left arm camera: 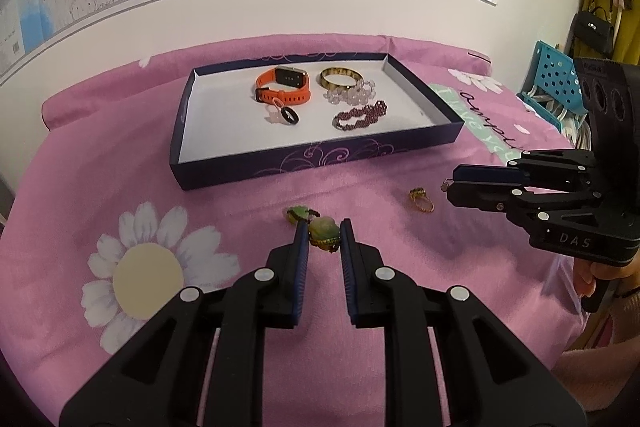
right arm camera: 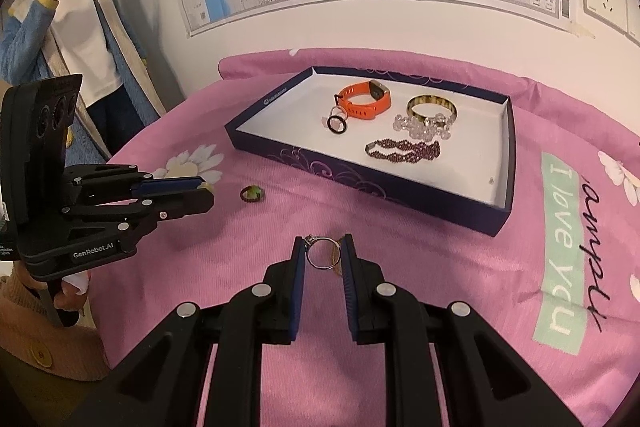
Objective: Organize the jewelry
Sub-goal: 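Carry the silver ring and green bead ring over the box lid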
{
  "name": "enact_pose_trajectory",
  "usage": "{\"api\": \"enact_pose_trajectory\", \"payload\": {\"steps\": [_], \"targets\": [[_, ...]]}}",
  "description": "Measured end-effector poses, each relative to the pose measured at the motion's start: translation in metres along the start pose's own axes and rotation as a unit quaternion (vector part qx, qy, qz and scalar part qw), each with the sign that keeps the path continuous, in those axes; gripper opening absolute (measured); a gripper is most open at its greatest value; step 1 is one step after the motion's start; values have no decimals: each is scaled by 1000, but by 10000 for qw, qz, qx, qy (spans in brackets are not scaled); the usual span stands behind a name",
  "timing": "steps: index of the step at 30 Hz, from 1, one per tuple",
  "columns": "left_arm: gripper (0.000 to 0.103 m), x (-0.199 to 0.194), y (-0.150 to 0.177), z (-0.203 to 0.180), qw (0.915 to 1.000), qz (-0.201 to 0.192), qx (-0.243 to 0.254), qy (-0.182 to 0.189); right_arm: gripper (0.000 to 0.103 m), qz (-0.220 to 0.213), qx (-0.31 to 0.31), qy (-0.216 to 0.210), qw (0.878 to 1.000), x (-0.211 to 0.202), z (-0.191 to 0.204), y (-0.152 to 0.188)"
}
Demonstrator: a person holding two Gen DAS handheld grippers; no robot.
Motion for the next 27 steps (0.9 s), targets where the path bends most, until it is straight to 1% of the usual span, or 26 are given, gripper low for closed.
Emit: {"api": "enact_pose_trajectory", "payload": {"steps": [9,17,27], "targets": [[16,-2,-20,2,9998,-199,19,-46,16,-157,-69,76,9998,-4,-6,-19],[16,4,-42,5,9994,-334,29,-86,16,-251,-109,167,9995,0,-14,-36],[16,21,-66,11,9993,-352,-35,-76,16,-310,-116,242,9992,9,-25,-58]]}}
Point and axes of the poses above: each gripper's, at about its wrist camera, not at the fingertips, and x roughly the way its jaws point, z to its left, y to its underside, the point moved 4 cm from there along x, roughly the way its jaws point, and after that the axes turned 6 degrees about z, right-handed, at the moved point
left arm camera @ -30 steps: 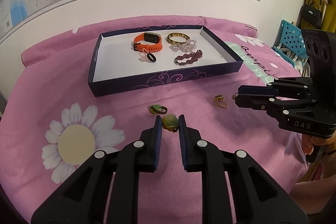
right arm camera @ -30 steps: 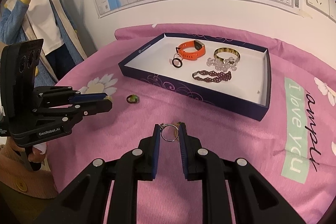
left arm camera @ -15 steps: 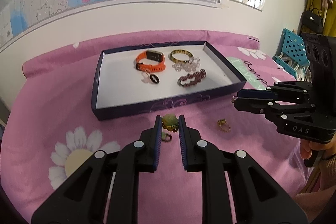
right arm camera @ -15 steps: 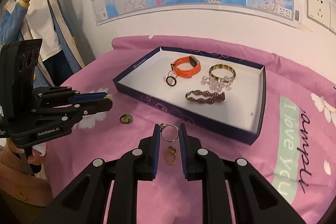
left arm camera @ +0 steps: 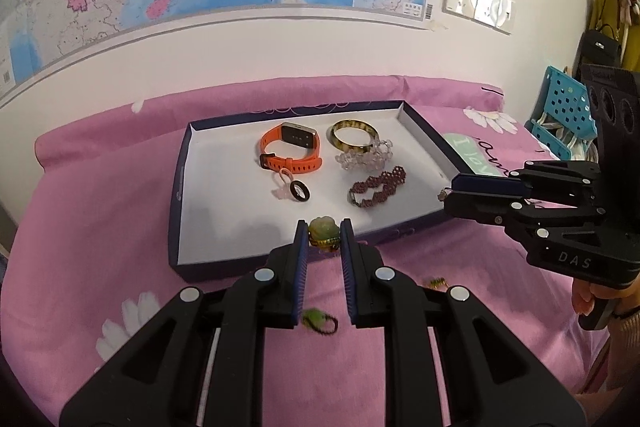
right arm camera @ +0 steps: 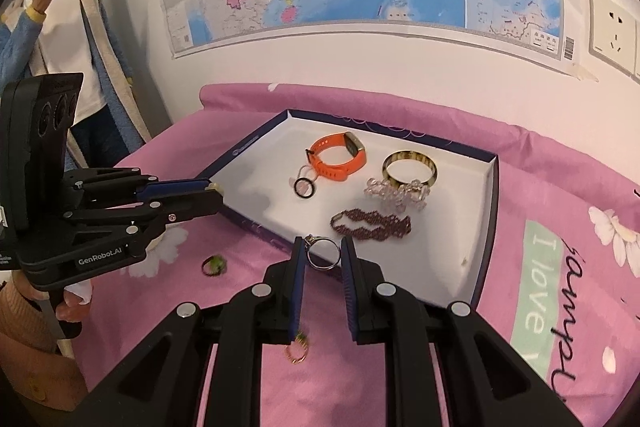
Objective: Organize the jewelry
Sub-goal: 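Carry the silver ring and green bead ring over the box lid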
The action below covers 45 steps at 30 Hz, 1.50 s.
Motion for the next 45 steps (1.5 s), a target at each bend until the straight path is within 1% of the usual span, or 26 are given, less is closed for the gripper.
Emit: {"api": "enact_pose_trajectory", "payload": {"steps": [10,18,30,45], "targets": [[16,22,-15,4,9999,83,4,-87,16,107,2,71,9999,22,-9,-16],[16,45,-22,8,9996,274,-55,-103,16,260,110,83,9996,44,-18,-24],[16,72,-22,16,9982,551,-214,-37,16,541,221,84,9983,70,-30,-27],[17,87,-19,21,9966,767,-301,-1,17,714,348,135,9968,83,-40,-25]]}}
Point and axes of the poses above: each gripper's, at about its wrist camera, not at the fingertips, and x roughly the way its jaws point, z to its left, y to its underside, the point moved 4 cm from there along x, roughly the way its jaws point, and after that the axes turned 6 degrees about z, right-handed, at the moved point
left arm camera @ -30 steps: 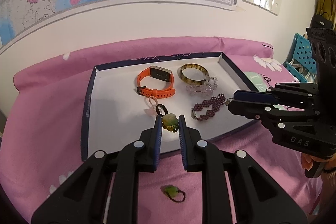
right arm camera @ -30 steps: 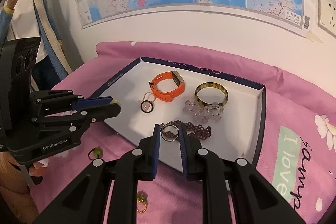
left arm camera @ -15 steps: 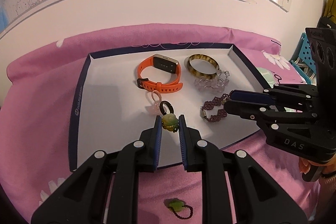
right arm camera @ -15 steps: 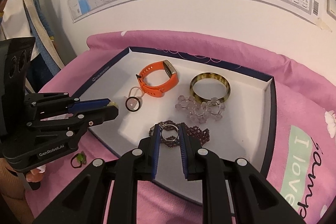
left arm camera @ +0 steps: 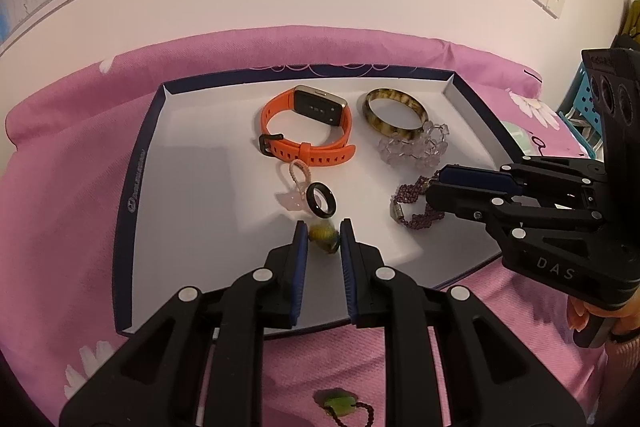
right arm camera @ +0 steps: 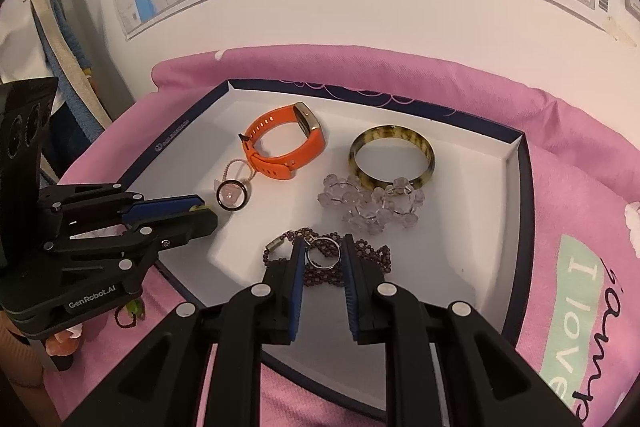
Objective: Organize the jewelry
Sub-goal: 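Carry the silver ring and green bead ring over the box lid, then open both grippers to drop the two rings in the box, then withdraw both grippers from the box toward the gold ring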
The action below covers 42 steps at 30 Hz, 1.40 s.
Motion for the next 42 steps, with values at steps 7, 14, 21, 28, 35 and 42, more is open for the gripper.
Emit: {"api": "enact_pose_trajectory", "payload": {"steps": [7,14,21,28,35,42], "targets": [[24,-1,-1,0,10000,-22,-18,-34,17,-31,76,-18,10000,-1,-1,0],[44,-26,4,0,9991,-339,36,-236,31,-257,141,-58,9996,-19,-2,2],[57,-61,17,5,9966,-691,59,-448,42,-604,210,-105,9979,-52,-1,12],[61,-81,44,8,9958,-746,49,-538,48,-775,85,-203,9968,-81,15,30],[62,-87,69,6,9958,-674,70,-610,48,-591,-101,-228,9979,-84,34,59],[64,-85,88,1,9964,-562,121,-619,48,-308,-126,-277,9991,-75,46,85]]}}
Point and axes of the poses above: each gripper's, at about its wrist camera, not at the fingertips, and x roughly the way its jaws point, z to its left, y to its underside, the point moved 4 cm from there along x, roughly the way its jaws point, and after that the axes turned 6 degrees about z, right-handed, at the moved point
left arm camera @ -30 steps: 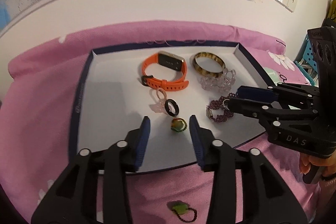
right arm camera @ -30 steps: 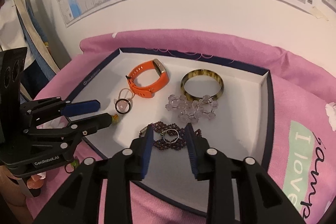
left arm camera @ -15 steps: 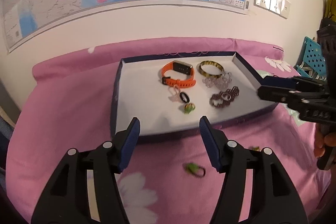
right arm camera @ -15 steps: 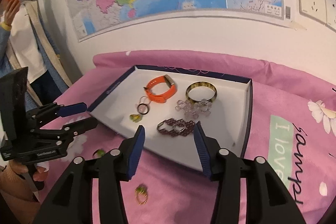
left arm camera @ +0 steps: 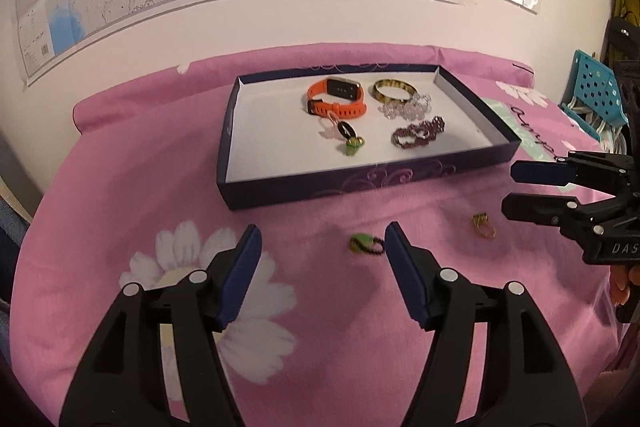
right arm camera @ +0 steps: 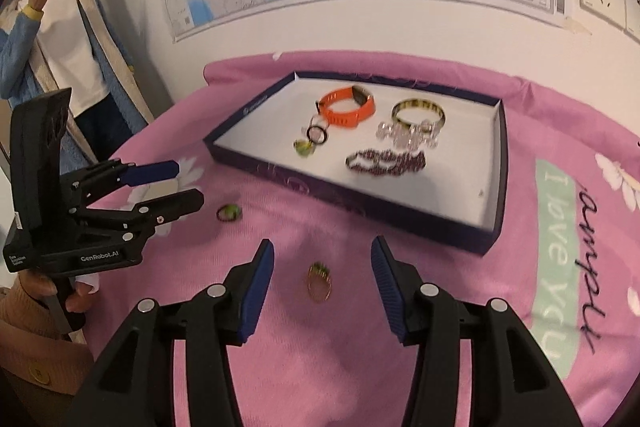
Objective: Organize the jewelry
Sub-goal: 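Withdraw both grippers from the box toward the gold ring, then grasp the gold green-stone ring with the right gripper while the left grasps the green-stone black ring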
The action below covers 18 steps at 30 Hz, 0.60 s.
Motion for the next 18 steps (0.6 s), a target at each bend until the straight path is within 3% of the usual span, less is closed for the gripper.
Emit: {"api": "enact_pose_trajectory", "payload": {"steps": [18], "targets": [[64,8,10,-8,9998,190,7,19,48,312,21,32,9995,20,9,18]]}}
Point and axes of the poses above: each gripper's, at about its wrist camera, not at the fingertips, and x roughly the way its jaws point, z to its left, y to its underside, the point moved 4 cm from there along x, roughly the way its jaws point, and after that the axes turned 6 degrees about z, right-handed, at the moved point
